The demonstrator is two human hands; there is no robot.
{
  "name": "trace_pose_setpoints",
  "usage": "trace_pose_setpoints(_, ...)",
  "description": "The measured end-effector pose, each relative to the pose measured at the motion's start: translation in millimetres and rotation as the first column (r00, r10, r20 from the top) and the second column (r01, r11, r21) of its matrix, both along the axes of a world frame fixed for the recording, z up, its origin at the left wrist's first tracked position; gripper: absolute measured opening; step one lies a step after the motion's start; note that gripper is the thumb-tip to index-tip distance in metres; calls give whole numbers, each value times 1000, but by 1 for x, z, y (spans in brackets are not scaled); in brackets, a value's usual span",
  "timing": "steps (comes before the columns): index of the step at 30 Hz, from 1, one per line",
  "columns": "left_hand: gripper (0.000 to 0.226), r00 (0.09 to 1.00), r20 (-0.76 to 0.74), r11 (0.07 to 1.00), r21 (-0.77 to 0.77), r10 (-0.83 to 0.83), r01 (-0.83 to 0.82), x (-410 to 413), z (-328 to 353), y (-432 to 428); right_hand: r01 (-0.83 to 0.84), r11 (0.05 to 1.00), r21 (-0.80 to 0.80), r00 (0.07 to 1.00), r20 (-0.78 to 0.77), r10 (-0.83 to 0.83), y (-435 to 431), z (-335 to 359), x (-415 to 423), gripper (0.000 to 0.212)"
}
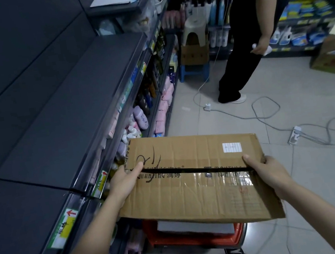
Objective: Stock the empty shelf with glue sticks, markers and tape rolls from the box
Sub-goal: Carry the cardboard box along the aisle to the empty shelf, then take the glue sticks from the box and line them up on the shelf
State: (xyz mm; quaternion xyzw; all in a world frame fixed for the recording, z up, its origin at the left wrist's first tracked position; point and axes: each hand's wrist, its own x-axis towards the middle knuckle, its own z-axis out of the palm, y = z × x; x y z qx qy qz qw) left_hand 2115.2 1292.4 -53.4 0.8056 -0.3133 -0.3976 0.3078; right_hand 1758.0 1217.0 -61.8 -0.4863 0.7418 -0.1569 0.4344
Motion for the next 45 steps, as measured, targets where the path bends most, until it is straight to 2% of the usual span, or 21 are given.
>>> trace_pose_setpoints(4,32,998,64,1000,-24,-2,4,-4,9,6,-79,987,-138,990,-130,61,13,13,3,49)
trace_pose_setpoints(10,41,994,111,996,-86,10,0,-8,34,20,-104,958,-266,986,-155,64,35,40,10,45)
trace_pose_setpoints(15,26,989,122,984,-149,-82,100,-3,47,35,-102,955,-280,992,-97,77,52,59,1,31)
trace_pose_setpoints(18,26,969,100,960,-148,-225,238,5,56,45,-198,952,-231,980,-53,191,62,70,-5,21)
trace_pose_setpoints(21,26,908,116,905,-104,-402,413,5,71,59,-348,929,-124,936,7,351,67,89,-19,16)
trace_pose_setpoints(25,22,871,144,879,-6,-471,476,-3,73,88,-559,829,-13,829,-27,559,84,96,-31,28)
trace_pose_setpoints(28,37,888,170,904,57,-427,423,-37,61,125,-673,738,51,729,-119,674,113,80,-52,45)
trace_pose_setpoints(31,67,881,237,913,93,-409,398,-36,49,138,-667,745,-24,739,-157,656,126,60,-45,57)
trace_pose_setpoints(33,76,818,351,890,175,-455,420,-50,43,152,-685,727,-44,723,-164,671,144,56,-55,62)
trace_pose_setpoints(37,82,752,442,870,182,-489,459,-55,30,155,-716,695,-66,690,-216,691,144,35,-56,74)
trace_pose_setpoints(39,81,740,446,858,160,-503,487,-64,23,151,-755,653,-63,630,-344,696,143,27,-52,79)
trace_pose_setpoints(43,77,727,502,869,113,-469,483,-81,7,142,-789,598,-141,570,-531,627,145,18,-35,72)
trace_pose_setpoints(45,72,714,559,885,82,-422,459,-83,3,137,-801,587,-114,517,-626,584,146,14,-26,69)
